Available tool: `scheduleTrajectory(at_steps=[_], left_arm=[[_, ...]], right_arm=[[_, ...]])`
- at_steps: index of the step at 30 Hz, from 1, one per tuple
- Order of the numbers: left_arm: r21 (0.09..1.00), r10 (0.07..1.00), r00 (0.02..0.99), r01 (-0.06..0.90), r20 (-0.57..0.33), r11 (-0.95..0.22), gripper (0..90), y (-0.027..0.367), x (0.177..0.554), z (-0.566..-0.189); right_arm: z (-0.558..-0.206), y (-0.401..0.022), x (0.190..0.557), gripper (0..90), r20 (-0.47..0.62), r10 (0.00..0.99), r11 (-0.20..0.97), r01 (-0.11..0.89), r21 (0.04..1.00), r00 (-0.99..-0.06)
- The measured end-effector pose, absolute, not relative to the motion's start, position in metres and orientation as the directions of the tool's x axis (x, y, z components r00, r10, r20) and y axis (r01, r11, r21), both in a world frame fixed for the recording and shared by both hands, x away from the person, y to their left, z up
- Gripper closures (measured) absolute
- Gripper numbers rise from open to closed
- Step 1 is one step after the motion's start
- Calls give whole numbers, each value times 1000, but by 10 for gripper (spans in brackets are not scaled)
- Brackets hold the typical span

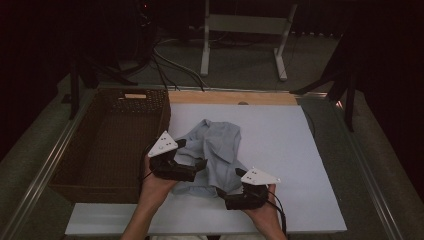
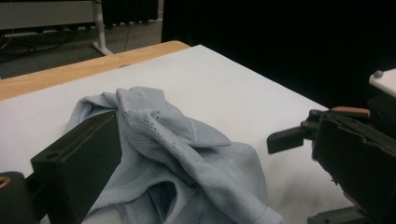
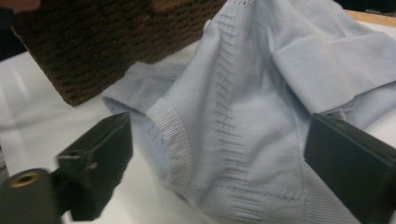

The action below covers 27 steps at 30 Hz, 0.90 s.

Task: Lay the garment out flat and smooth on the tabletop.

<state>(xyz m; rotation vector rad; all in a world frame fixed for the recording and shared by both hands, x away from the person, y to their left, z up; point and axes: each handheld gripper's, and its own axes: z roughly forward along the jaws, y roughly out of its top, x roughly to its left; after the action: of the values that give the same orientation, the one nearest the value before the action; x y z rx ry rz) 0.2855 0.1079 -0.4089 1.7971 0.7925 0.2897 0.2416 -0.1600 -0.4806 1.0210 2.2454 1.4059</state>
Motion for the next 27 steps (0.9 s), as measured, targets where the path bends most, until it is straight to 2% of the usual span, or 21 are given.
scheduleTrajectory(at_steps=[10, 14, 18, 20, 27], left_arm=[[911, 641, 746, 373, -182, -176, 29, 109, 285, -408], [912, 639, 748, 371, -180, -177, 29, 109, 284, -408], [912, 640, 747, 371, -182, -174, 29, 109, 285, -408], [913, 640, 747, 370, -181, -174, 29, 109, 284, -408], [911, 640, 747, 372, -181, -177, 29, 109, 284, -408]], right_arm=[[-490, -144, 241, 337, 51, 718, 350, 424, 835, -694], [-496, -140, 241, 499, 43, 725, 378, 448, 810, -688], [-497, -142, 240, 747, 66, 708, 399, 475, 784, -703], [-496, -144, 238, 814, 62, 706, 403, 472, 784, -706], [-491, -152, 235, 870, 36, 702, 420, 454, 786, -711]])
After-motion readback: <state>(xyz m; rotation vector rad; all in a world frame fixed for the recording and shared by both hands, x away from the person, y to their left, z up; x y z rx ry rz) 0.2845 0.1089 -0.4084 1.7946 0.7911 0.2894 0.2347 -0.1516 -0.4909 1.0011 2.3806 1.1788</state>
